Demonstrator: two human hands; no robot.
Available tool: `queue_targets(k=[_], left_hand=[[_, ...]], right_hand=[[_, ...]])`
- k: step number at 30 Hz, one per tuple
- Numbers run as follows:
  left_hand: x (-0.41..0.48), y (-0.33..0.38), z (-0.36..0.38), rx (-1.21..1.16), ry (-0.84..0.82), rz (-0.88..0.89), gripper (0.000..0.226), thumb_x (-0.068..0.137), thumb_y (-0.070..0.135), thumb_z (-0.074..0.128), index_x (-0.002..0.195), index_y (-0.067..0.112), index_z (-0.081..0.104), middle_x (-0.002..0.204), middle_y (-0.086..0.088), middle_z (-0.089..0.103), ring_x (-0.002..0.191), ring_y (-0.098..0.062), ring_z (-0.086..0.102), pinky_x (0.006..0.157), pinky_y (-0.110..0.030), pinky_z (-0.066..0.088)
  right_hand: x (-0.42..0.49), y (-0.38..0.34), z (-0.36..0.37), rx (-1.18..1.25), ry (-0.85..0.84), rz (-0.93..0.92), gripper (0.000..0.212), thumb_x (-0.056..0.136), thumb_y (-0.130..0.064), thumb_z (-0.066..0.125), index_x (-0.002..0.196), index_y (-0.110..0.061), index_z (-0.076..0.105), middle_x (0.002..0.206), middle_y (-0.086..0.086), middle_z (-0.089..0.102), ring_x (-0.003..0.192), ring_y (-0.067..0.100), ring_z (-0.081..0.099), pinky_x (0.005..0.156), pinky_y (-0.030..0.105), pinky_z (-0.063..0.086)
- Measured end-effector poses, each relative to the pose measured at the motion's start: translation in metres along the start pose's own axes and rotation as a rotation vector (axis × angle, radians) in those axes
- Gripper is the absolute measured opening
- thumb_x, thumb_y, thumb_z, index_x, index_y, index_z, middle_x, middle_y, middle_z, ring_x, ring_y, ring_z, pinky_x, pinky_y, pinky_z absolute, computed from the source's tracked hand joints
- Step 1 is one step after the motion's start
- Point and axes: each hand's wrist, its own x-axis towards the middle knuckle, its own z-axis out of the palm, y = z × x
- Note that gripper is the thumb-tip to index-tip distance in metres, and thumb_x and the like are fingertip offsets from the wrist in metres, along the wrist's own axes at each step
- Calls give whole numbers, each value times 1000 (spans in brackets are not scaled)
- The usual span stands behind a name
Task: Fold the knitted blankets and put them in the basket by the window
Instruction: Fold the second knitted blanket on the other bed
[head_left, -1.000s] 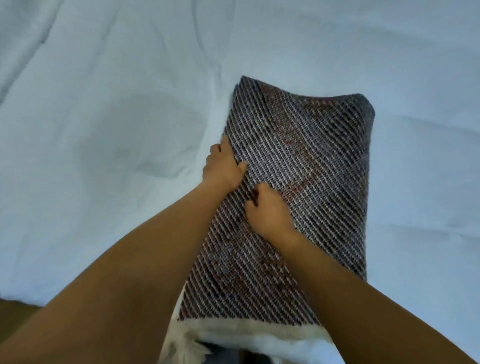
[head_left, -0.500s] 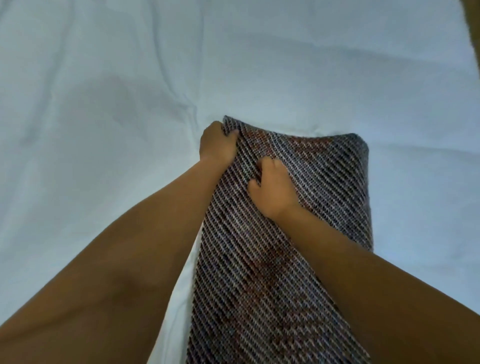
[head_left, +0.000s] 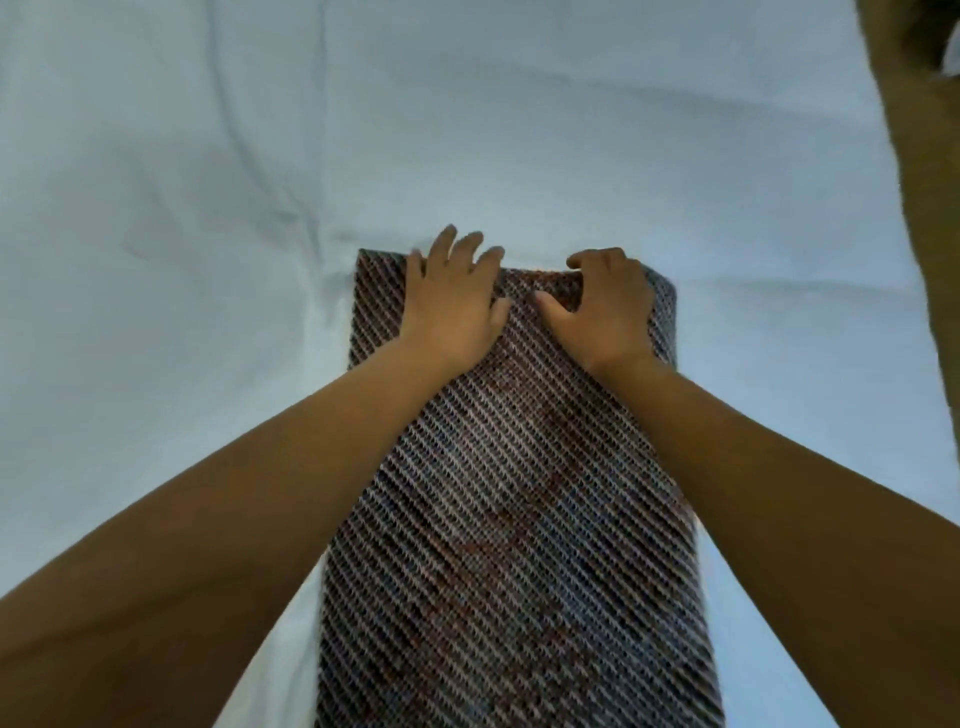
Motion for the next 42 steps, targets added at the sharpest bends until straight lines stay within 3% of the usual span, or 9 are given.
queue_targets(k=[7,11,14,19,24,27,33,37,42], left_hand=[[24,52,36,-38,-101,14,56,100,41,31,149,18,20,148,-7,37,140,-27,27,116,-51,9],[40,64,46,17,-31,-17,46,101,41,30,135,14,45,134,-10,51,129,-28,41,114,-48,14],[50,64,54,101,15,-13,47,100,43,28,114,8,56,118,-12,57,117,-30,47,106,-45,24],[58,55,78,189,-29,-43,46,100,44,28,113,8,53,118,-12,56,112,-30,47,97,-41,28],[61,60,87,239,-1,-75,40,101,37,31,121,9,50,121,-13,54,114,-29,46,99,-42,28],[50,71,82,172,85,-89,44,97,34,32,134,12,46,135,-12,49,127,-28,41,111,-47,18],[-33,91,92,145,-53,-62,52,102,36,28,151,20,18,160,1,8,148,-18,-1,116,-44,-9],[-70,68,106,213,-79,-251,65,95,53,16,152,25,1,161,1,-3,148,-18,-8,113,-41,-15],[-58,67,111,191,-134,-311,64,98,51,19,152,24,-5,160,-3,-10,147,-20,-13,115,-45,-13]], right_hand=[[52,61,-37,-80,-318,6,69,62,-72,65,105,-18,59,111,4,60,108,25,52,95,44,40],[73,77,-38,129,-621,-36,47,70,-61,67,63,-18,48,70,-3,50,70,14,50,61,26,37],[87,90,-37,52,-733,-106,58,70,-65,64,73,-8,63,76,4,60,73,17,56,64,29,41],[101,116,-15,-376,-525,-169,71,60,-84,51,61,-13,45,70,3,53,70,22,50,66,32,38],[53,110,23,-212,-43,-185,62,80,-56,58,122,-11,49,124,15,53,115,34,47,97,46,34],[-3,92,38,-69,191,-266,57,80,-33,54,130,-5,50,135,23,50,126,39,45,108,54,28],[-89,111,69,-97,-110,-281,73,88,-48,26,146,-4,19,153,17,25,143,27,22,113,36,-3],[-90,138,74,-120,-115,-217,75,88,-54,29,146,-6,25,153,15,27,142,26,25,115,35,-2],[-86,132,73,-166,-189,-223,79,88,-57,11,149,-11,-5,159,9,-5,147,21,-6,113,34,-16]])
